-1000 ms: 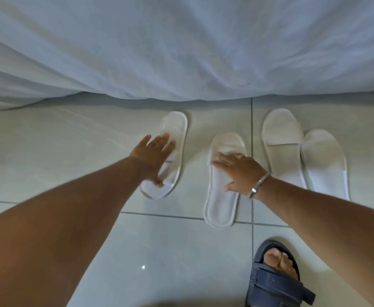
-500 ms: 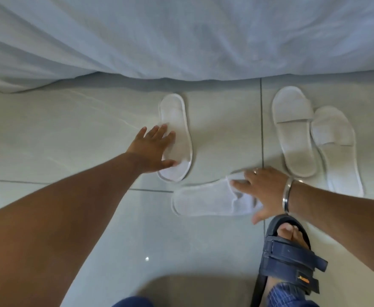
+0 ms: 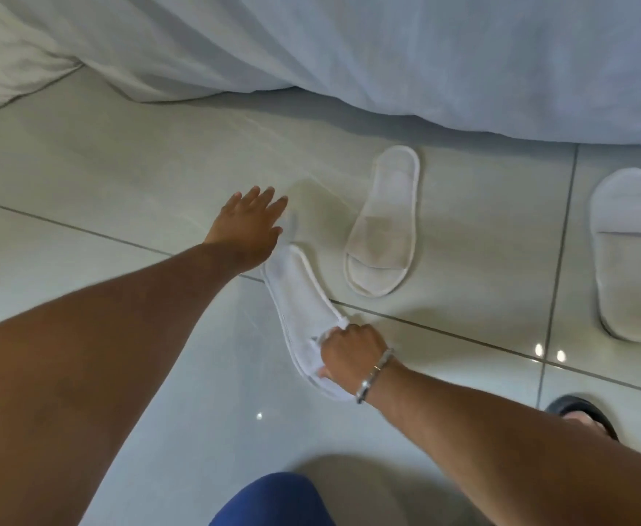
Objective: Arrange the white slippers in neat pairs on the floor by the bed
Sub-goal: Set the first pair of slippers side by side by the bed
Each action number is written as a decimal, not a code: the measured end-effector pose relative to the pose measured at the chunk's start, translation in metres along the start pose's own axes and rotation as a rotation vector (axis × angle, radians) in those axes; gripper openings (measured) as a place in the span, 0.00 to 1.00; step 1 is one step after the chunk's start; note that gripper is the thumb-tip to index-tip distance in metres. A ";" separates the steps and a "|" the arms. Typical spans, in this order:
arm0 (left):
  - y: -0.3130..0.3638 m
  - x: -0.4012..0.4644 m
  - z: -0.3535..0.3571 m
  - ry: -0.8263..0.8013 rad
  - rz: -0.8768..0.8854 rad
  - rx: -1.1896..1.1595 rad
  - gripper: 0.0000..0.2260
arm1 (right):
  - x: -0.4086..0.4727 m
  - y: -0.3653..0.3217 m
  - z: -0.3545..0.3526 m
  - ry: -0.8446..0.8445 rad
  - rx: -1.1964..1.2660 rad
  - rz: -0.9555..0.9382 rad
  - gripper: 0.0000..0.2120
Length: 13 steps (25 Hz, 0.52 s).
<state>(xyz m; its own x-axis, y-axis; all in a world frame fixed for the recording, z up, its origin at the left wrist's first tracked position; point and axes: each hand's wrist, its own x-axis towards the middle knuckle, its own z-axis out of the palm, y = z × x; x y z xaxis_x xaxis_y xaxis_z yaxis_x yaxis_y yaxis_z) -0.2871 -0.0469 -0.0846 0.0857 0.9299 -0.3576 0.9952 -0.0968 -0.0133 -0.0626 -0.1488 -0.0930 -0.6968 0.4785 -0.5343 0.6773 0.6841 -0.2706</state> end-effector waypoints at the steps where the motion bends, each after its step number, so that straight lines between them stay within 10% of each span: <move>1: -0.010 -0.006 0.000 0.009 -0.048 -0.033 0.25 | 0.019 -0.006 -0.009 0.042 0.059 0.068 0.23; 10: -0.016 -0.024 0.016 -0.039 -0.061 -0.196 0.26 | 0.068 0.044 -0.076 0.516 0.256 0.303 0.23; 13: 0.006 -0.018 0.021 -0.041 0.055 -0.184 0.32 | 0.042 0.102 -0.053 0.402 0.199 0.433 0.31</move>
<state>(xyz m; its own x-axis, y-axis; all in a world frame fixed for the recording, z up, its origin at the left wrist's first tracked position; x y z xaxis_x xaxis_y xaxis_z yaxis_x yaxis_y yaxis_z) -0.2839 -0.0719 -0.0982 0.1422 0.9095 -0.3906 0.9812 -0.0773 0.1771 -0.0356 -0.0294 -0.1007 -0.3571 0.8858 -0.2964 0.9223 0.2842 -0.2618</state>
